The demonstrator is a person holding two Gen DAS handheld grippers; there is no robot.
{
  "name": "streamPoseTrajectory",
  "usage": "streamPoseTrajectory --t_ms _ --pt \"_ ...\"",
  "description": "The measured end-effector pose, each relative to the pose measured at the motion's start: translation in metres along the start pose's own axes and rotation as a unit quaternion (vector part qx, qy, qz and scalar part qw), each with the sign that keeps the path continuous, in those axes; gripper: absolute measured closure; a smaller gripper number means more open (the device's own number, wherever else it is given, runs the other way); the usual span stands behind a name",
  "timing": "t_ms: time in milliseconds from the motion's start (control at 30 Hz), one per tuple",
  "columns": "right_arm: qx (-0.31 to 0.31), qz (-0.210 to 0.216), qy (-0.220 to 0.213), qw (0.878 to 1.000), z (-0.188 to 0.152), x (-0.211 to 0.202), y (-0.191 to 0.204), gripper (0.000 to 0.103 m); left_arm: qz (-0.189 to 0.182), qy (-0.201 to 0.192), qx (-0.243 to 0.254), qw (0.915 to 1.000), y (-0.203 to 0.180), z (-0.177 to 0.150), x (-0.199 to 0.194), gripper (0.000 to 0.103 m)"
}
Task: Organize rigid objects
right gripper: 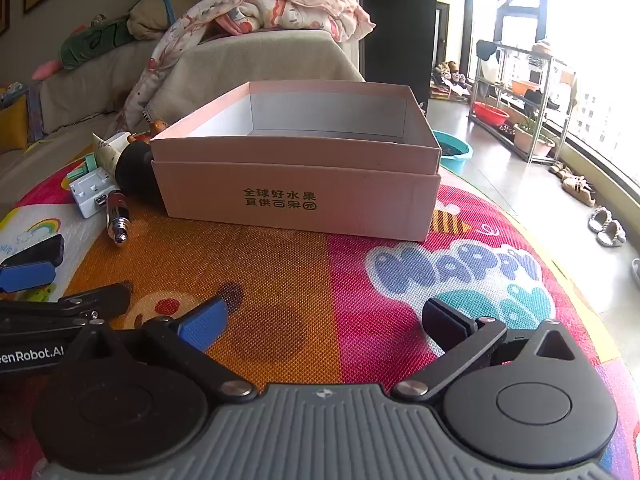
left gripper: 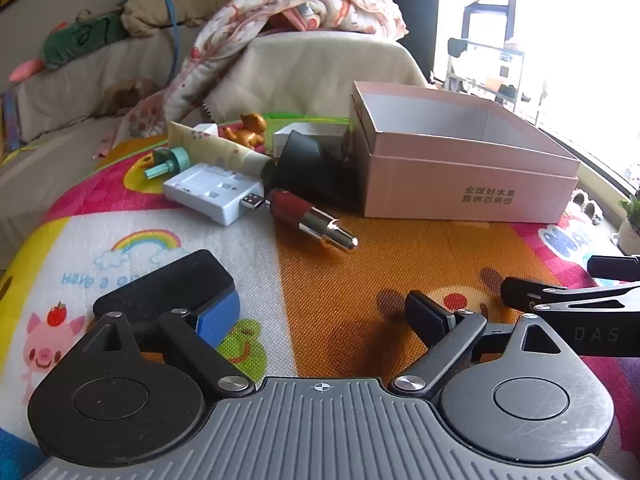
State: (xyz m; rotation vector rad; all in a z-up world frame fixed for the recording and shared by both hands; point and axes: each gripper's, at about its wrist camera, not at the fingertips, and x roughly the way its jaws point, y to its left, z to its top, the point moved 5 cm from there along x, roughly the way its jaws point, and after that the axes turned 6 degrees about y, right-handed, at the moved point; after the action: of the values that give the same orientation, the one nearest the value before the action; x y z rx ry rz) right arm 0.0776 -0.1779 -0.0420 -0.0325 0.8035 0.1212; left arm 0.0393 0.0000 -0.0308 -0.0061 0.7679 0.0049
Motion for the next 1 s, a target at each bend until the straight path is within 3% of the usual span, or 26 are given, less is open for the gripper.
streamPoseTrajectory --t_ms 1000 --pt "0.002 0.002 0.0 1.0 -0.0003 0.0002 0.0002 0.0 -0.002 0.001 -0.002 1.0 0.0 0.0 0.0001 0.01"
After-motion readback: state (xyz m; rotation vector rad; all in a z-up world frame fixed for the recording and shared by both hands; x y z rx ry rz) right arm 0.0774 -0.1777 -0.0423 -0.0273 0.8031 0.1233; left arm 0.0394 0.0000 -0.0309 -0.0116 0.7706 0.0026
